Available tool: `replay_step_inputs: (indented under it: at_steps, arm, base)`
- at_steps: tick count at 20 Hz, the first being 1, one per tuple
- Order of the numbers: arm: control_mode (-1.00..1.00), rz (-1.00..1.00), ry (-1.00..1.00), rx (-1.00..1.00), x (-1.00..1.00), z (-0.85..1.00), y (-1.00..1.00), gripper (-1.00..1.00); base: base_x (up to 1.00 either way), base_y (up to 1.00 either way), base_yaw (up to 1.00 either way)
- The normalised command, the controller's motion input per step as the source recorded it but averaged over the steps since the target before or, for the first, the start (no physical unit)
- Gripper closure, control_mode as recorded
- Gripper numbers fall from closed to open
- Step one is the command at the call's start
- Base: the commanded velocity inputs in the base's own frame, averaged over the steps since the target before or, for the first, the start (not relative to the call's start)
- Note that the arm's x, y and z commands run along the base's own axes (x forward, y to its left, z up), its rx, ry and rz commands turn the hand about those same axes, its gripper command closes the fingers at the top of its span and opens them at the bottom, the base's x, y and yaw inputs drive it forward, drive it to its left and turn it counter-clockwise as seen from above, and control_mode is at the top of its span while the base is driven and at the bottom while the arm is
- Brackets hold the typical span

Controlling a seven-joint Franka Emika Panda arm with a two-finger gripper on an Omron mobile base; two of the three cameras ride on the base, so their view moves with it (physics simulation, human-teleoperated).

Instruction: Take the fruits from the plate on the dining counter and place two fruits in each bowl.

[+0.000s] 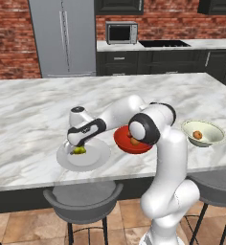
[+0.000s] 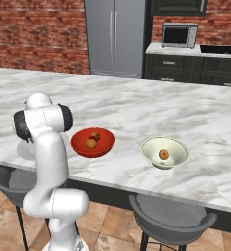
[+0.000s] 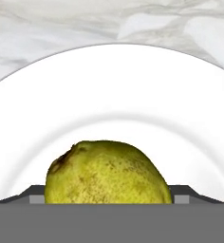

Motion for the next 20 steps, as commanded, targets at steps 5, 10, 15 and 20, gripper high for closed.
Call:
replay_step_inputs:
  at_steps: [5, 10, 15, 20]
  arm:
    - [-1.0, 0.0, 0.0, 0.01, -0.07, 0.34, -0.11, 1.0]
    - [-1.0, -0.01, 0.0, 0.0, -0.12, 0.73, -0.37, 1.0]
    - [-1.0, -0.05, 0.0, 0.0, -0.1, 0.62, -0.68, 1.0]
    - [-1.0, -0.12, 0.0, 0.0, -0.04, 0.43, -0.93, 1.0]
  base:
    - [0.0, 0.0, 0.0]
    - [0.0, 0.0, 0.0]
    - [0.0, 0.0, 0.0]
    - [0.0, 0.0, 0.0]
